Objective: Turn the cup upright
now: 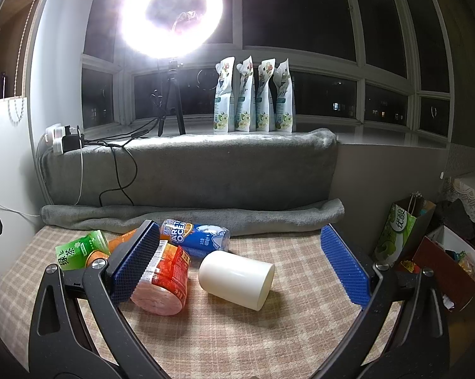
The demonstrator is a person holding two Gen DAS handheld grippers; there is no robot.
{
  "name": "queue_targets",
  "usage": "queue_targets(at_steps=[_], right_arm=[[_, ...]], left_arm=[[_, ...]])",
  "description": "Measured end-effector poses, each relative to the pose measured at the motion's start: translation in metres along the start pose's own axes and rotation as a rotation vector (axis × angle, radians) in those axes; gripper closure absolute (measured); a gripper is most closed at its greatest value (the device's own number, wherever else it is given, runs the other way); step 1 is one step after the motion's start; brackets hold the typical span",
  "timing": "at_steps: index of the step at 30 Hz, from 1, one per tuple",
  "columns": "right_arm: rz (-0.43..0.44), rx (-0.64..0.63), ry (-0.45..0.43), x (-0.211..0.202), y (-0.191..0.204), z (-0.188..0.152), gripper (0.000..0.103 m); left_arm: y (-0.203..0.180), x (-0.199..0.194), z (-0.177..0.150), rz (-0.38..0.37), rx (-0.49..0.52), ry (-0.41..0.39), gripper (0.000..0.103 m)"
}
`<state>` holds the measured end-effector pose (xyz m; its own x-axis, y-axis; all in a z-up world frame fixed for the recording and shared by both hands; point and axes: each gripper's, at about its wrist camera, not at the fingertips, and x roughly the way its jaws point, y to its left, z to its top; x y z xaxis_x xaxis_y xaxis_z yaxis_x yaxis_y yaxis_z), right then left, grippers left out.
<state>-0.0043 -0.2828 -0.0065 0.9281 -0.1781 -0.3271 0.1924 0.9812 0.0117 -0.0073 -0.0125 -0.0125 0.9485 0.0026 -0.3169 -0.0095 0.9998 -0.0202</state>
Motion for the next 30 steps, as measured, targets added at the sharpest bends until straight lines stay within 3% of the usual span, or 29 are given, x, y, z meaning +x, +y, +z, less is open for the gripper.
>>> queue_targets(at_steps=[14, 25, 30], right_arm=[[0.076, -0.065, 0.061, 0.025, 0.001, -0.001, 0.0], [0.242, -0.222, 0.238, 0.101, 0.007, 0.009, 0.0], [0.292, -0.363, 0.341, 0.142, 0.017, 0.013, 0.0]], left_arm=[[-0.003, 0.005, -0.007, -0.007, 0.008, 0.029, 0.001], [0.003, 0.016, -0.015, 0.004, 0.008, 0.084, 0.001], [0.004, 0.018, -0.016, -0.006, 0.012, 0.1, 0.001]])
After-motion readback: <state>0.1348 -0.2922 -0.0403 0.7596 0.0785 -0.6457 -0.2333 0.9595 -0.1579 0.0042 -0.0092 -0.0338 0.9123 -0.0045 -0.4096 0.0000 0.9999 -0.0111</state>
